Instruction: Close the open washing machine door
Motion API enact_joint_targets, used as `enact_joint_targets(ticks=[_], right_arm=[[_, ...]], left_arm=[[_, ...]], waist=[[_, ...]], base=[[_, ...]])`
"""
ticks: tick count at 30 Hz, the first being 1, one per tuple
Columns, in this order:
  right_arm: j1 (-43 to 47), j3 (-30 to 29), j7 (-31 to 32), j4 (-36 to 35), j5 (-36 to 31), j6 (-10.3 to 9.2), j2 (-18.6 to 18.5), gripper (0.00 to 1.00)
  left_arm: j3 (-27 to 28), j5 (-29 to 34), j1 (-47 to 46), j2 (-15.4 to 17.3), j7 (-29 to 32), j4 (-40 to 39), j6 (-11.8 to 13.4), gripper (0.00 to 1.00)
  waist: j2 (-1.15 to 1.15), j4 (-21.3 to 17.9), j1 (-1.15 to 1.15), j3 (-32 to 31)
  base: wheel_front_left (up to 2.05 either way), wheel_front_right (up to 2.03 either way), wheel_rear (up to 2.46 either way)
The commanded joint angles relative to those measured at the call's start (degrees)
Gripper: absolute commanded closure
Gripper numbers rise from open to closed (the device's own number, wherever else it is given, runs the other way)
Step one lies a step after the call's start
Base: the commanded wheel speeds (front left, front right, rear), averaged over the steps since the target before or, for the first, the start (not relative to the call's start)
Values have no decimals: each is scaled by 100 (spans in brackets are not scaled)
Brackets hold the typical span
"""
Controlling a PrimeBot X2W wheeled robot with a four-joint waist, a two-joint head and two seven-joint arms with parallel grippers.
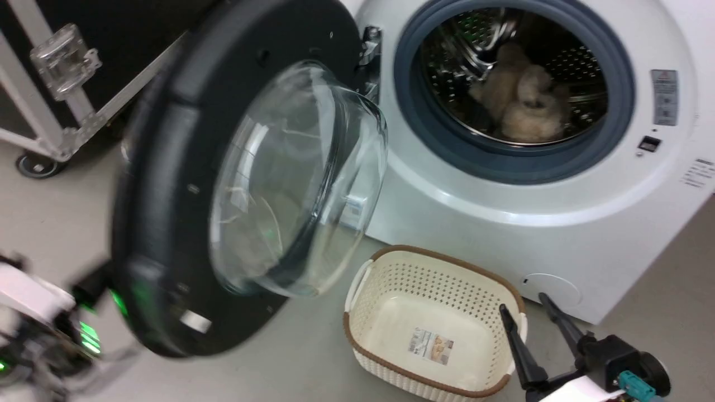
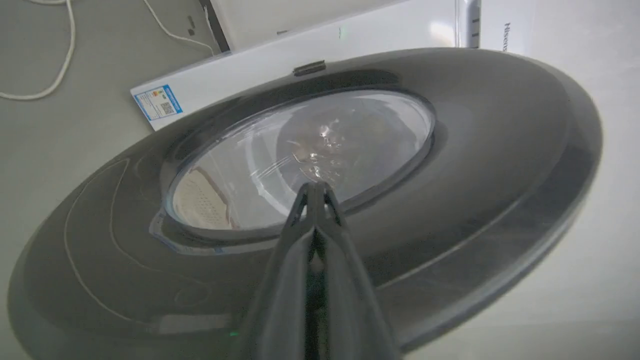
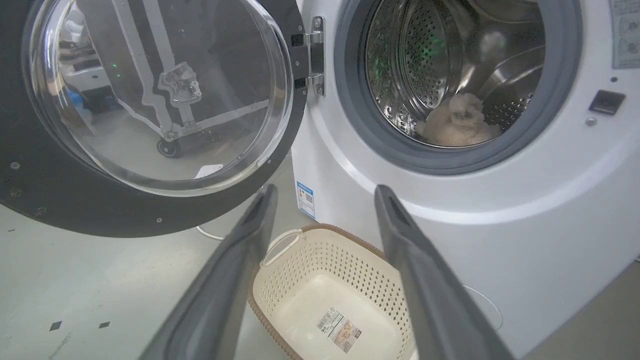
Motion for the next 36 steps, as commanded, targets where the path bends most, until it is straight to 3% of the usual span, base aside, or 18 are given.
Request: enact_joint_targets(ticks=[1, 7, 12, 16, 24, 30, 36], right_arm=[[60, -51, -25, -38, -6, 5, 19, 0], [93, -312, -25, -95, -59, 5, 43, 0], [76, -437, -25, -119, -135, 5, 44, 0], [-26, -439, -25, -153, -168, 5, 40, 0], [-203, -342, -25, -210, -196, 5, 52, 0], [-305, -272, -25, -269, -139, 5, 71, 0], [-419, -115, -25, -313, -9, 5, 80, 0]], left_arm=[[-82, -58, 241, -230, 83, -171, -26, 100], [-476, -283, 1095, -902, 305, -1336, 144, 100], [-1113, -698, 1687, -1008, 240, -1996, 295, 100], [-2151, -1561, 2074, -1013, -574, -2201, 309, 100], [-3265, -2309, 1612, -1015, -1909, -1970, 115, 100], [-3544, -2337, 730, -1015, -2871, -1486, 45, 100], [-3535, -2185, -408, -1015, -3797, -563, 39, 100]], waist=[[0, -95, 1, -64], [0, -466, 1, -98], [0, -970, 1, -6], [0, -1658, 1, 209], [0, -2838, 1, 746], [0, -3574, 1, 1142], [0, -3971, 1, 1475]], base=[[0, 0, 0], [0, 0, 0], [0, 0, 0], [0, 0, 0], [0, 0, 0], [0, 0, 0], [0, 0, 0]])
